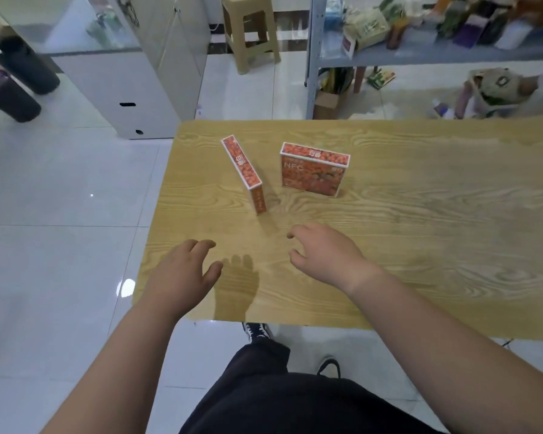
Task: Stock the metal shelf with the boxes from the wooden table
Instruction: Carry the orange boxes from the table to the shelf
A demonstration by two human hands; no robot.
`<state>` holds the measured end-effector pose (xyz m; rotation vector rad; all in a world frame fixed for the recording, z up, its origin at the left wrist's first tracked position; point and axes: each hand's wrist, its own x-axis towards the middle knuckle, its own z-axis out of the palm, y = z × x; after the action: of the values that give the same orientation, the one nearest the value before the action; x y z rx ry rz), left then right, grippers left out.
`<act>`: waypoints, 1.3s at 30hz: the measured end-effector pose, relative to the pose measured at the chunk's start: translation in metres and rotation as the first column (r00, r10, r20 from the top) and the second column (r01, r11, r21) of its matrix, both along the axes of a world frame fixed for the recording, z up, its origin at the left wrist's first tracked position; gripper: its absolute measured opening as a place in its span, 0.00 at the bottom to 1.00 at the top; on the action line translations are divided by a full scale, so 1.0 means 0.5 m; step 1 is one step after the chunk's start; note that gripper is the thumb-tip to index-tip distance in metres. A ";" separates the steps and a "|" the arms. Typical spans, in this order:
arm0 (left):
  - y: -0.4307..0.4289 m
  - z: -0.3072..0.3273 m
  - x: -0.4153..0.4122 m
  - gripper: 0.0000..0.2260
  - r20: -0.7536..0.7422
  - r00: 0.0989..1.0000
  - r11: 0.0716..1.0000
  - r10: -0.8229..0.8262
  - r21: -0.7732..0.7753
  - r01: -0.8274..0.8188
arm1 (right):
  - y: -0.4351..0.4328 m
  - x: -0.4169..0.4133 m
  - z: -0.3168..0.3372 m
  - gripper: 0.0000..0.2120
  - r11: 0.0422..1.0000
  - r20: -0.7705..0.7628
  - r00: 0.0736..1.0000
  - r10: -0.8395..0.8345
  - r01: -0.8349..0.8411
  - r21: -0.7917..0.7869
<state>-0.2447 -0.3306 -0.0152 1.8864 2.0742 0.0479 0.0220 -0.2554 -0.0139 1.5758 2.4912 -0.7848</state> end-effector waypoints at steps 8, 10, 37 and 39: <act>0.255 0.007 -0.129 0.20 0.048 0.998 0.999 -0.037 0.038 0.036 | 0.197 -0.174 -0.035 0.38 0.938 -0.047 0.938 -0.342 0.339 -0.069; 0.306 0.013 -0.147 0.20 0.043 0.997 0.997 -0.069 0.035 0.067 | 0.237 -0.211 -0.050 0.42 0.920 -0.030 0.926 -0.376 0.370 -0.128; 0.507 -0.091 0.219 0.16 -0.191 0.903 0.922 -0.385 -0.122 0.367 | 0.094 0.318 -0.100 0.20 0.641 -0.294 0.570 -0.767 0.674 -0.367; 0.439 -0.099 0.192 0.16 -0.171 0.939 0.953 -0.299 -0.114 0.282 | 0.104 0.343 -0.114 0.25 0.679 -0.318 0.600 -0.734 0.623 -0.389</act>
<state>-0.1488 -0.1109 -0.0646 2.1936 1.8490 -0.2974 0.1938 -0.2032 -0.0708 2.5190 1.8072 -1.6529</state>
